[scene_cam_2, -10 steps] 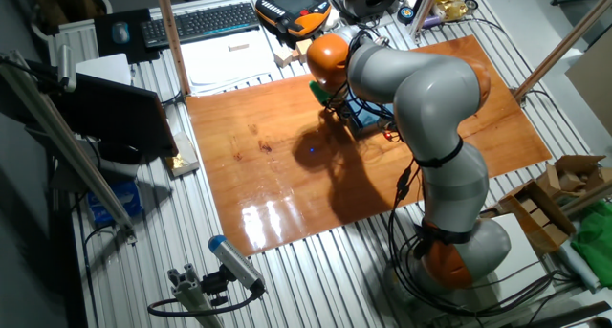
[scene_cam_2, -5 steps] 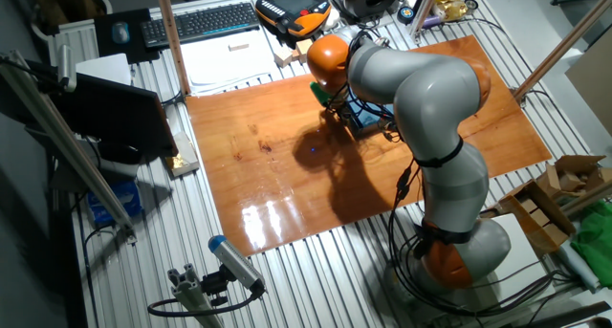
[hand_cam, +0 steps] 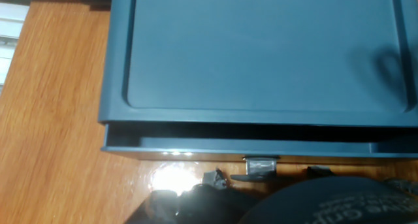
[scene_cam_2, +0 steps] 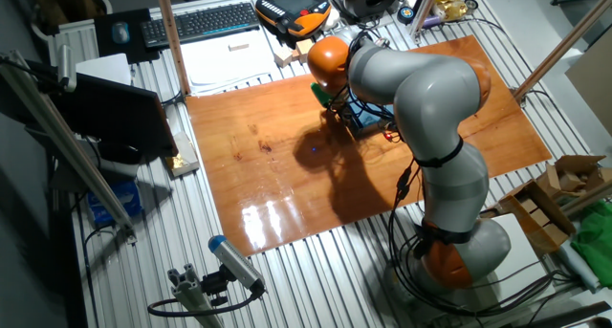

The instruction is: Grasp the handle and close the drawer

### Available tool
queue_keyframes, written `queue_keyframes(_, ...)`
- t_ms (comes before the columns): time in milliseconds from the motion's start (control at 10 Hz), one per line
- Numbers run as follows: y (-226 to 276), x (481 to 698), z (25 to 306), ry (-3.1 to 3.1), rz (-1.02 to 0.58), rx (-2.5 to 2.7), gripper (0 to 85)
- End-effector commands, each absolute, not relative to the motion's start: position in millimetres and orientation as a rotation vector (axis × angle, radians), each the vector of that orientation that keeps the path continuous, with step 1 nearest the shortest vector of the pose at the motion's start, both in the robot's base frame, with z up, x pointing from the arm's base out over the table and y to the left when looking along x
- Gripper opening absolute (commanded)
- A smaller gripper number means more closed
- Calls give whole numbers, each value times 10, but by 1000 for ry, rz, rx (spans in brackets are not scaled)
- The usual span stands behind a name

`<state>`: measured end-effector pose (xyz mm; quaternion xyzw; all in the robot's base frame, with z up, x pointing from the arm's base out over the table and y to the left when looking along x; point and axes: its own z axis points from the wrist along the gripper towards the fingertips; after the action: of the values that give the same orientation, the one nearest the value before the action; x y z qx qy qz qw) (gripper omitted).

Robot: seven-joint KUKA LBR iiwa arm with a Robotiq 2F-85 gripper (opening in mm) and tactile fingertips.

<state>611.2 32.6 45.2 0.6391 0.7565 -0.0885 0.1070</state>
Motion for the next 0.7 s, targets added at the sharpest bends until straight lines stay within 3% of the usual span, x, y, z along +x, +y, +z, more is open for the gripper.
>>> queue_keyframes(0,324,6111,452,2229,-261,1880,600)
queue_keyframes(200,321,6107,451,2227,-264,1885,557)
queue_keyframes(400,320,6104,449,2239,-261,1885,237)
queue_keyframes(600,320,6104,450,2249,-264,1876,20)
